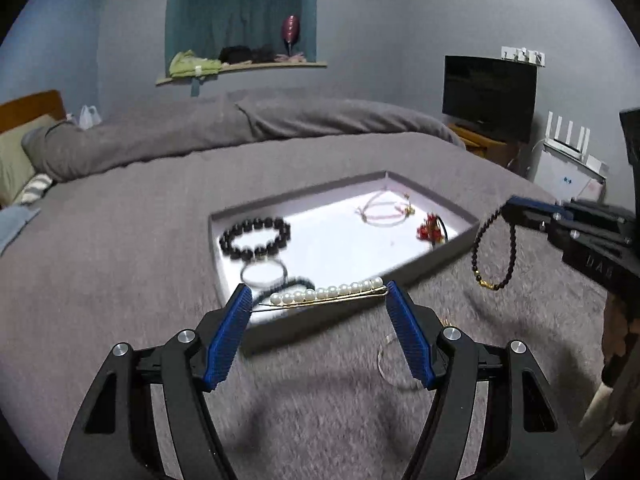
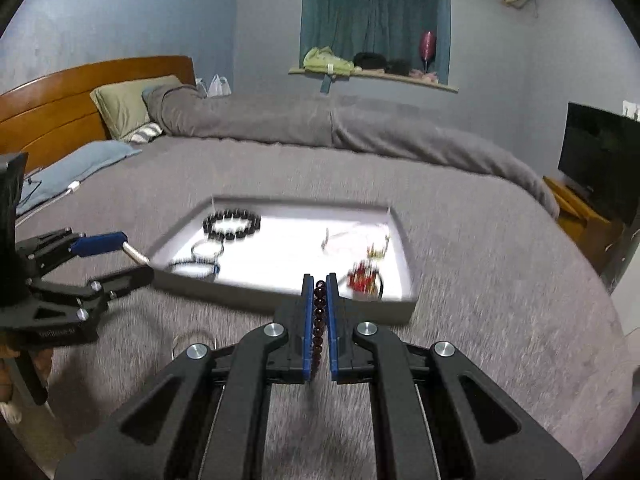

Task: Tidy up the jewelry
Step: 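Carry pearl hair pin with left gripper while right carries brown bracelet into box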

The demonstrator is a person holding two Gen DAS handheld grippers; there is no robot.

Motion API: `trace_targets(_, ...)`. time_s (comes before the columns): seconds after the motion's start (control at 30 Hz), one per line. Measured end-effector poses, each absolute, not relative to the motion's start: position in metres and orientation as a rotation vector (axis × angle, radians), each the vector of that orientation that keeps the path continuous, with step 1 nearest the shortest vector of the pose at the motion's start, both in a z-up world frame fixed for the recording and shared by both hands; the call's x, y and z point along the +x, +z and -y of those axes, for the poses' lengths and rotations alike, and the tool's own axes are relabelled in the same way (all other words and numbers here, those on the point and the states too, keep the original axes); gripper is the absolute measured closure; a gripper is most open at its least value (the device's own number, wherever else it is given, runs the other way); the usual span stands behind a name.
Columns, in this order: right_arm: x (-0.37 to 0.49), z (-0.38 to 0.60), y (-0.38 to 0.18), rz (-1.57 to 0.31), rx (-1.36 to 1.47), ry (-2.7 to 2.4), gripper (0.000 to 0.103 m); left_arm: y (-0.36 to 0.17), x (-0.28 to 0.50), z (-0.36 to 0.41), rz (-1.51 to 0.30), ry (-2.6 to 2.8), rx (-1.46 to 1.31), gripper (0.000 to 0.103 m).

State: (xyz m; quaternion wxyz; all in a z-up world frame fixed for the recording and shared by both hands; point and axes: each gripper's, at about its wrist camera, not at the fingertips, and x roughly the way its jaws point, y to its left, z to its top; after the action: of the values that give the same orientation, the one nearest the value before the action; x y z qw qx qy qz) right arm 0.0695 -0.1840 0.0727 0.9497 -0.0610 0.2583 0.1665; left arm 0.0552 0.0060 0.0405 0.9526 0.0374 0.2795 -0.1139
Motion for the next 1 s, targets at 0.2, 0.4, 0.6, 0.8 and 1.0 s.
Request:
trace_targets(0.2, 0.102, 0.175, 0.096, -0.487, -0.109, 0.334, 0.097, 0.052, 0.091, -0.011, -0.584, -0.245, 0.028, 0.033)
trace_targets(0.4, 0.142, 0.169, 0.093, -0.500, -0.079, 0.331, 0.097, 0.046, 0.131, -0.010, -0.630, -0.257, 0.034, 0.033)
trace_targets(0.6, 0.175, 0.166, 0.073, -0.554, -0.044, 0.390, 0.097, 0.041, 0.183, -0.002, -0.719, -0.295, 0.122, 0.033)
trace_targets(0.8, 0.201, 0.169, 0.045, -0.647, -0.003, 0.427, 0.097, 0.030, 0.236, 0.012, -0.825, -0.339, 0.133, 0.033)
trace_targets(1.0, 0.214, 0.177, 0.025, -0.733, -0.006, 0.367, 0.097, 0.012, 0.267, 0.037, -0.922, -0.343, 0.128, 0.033)
